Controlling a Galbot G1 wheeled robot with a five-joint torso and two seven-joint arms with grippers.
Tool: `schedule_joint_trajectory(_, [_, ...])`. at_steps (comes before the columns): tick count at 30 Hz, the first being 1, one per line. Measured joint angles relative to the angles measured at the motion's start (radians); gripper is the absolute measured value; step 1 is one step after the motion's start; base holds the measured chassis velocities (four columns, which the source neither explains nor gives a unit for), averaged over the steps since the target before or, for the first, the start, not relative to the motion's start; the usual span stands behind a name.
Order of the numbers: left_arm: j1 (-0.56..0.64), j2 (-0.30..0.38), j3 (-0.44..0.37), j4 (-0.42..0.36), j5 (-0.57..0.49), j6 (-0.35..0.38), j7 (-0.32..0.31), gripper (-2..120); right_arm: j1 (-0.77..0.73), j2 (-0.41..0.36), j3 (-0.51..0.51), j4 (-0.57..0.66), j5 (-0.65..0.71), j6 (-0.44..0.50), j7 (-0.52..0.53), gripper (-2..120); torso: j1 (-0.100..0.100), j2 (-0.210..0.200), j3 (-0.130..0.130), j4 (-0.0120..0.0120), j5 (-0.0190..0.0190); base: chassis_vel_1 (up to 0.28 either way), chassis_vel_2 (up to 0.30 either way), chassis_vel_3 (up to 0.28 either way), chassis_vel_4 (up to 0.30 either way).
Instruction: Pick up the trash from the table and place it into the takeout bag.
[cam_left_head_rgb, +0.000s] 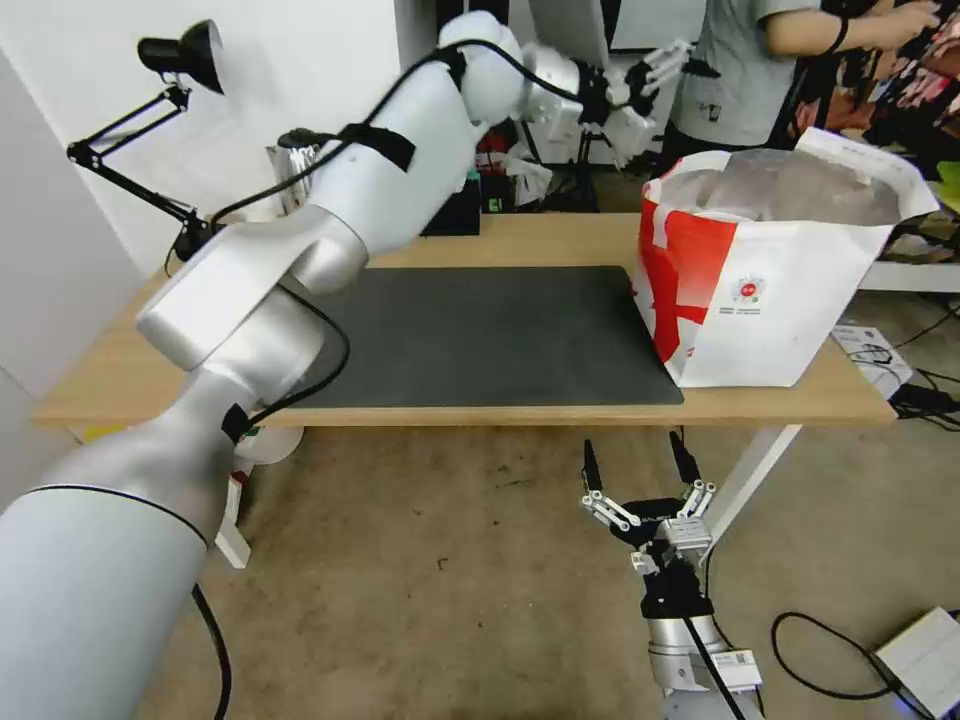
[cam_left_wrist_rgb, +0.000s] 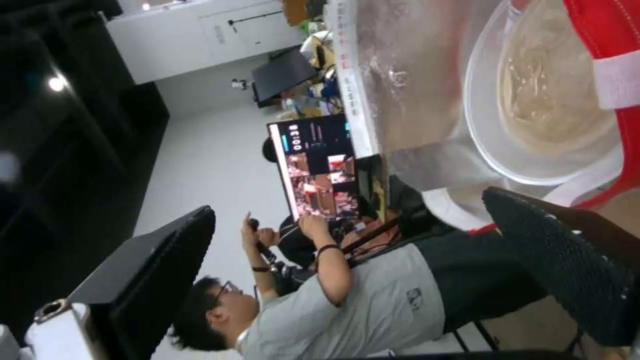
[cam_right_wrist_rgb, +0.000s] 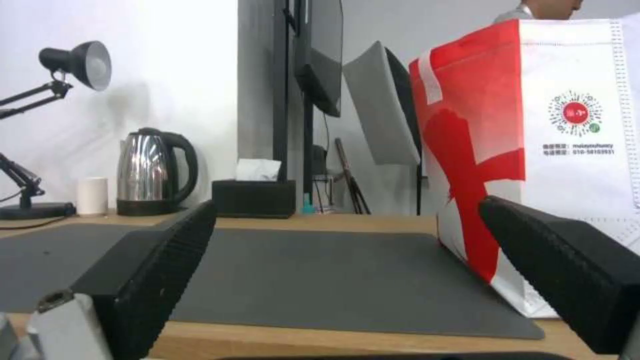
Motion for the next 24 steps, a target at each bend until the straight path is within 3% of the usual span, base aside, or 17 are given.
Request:
schedule_joint_trajectory(7, [-0.009, 0.063, -0.03, -0.054, -0.122, 0.062, 0.03, 100, 0.0, 0.0, 0.0, 0.0, 0.0, 0.0, 0.0, 100, 0.0, 0.0, 0.0, -0.0001, -0.0001, 0.0, 0.0, 0.0, 0.0])
schedule_joint_trajectory(10, [-0.009, 0.158, -0.037, -0.156, -0.245, 0.143, 0.024, 100, 0.0, 0.0, 0.0, 0.0, 0.0, 0.0, 0.0, 100, 0.0, 0.0, 0.0, -0.0001, 0.0002, 0.0, 0.0, 0.0, 0.0])
schedule_joint_trajectory(11, [-0.009, 0.158, -0.037, -0.156, -0.245, 0.143, 0.024, 100, 0.0, 0.0, 0.0, 0.0, 0.0, 0.0, 0.0, 100, 0.0, 0.0, 0.0, -0.0001, 0.0002, 0.0, 0.0, 0.0, 0.0])
schedule_joint_trajectory(15, [0.002, 0.306, -0.031, -0.292, -0.382, 0.232, -0.029, 100, 0.0, 0.0, 0.0, 0.0, 0.0, 0.0, 0.0, 100, 0.0, 0.0, 0.0, 0.0002, -0.0003, 0.0, 0.0, 0.0, 0.0])
schedule_joint_trajectory(16, [0.002, 0.306, -0.031, -0.292, -0.382, 0.232, -0.029, 100, 0.0, 0.0, 0.0, 0.0, 0.0, 0.0, 0.0, 100, 0.0, 0.0, 0.0, 0.0002, -0.0003, 0.0, 0.0, 0.0, 0.0])
schedule_joint_trajectory(20, [0.062, 0.479, -0.029, -0.449, -0.517, 0.318, -0.122, 100, 0.0, 0.0, 0.0, 0.0, 0.0, 0.0, 0.0, 100, 0.0, 0.0, 0.0, -0.0004, 0.0, 0.0, 0.0, 0.0, 0.0])
schedule_joint_trajectory(21, [0.062, 0.479, -0.029, -0.449, -0.517, 0.318, -0.122, 100, 0.0, 0.0, 0.0, 0.0, 0.0, 0.0, 0.0, 100, 0.0, 0.0, 0.0, -0.0004, 0.0, 0.0, 0.0, 0.0, 0.0])
schedule_joint_trajectory(24, [0.155, 0.624, -0.08, -0.573, -0.59, 0.368, -0.183, 100, 0.0, 0.0, 0.0, 0.0, 0.0, 0.0, 0.0, 100, 0.0, 0.0, 0.0, 0.0006, -0.0008, 0.0, 0.0, 0.0, 0.0])
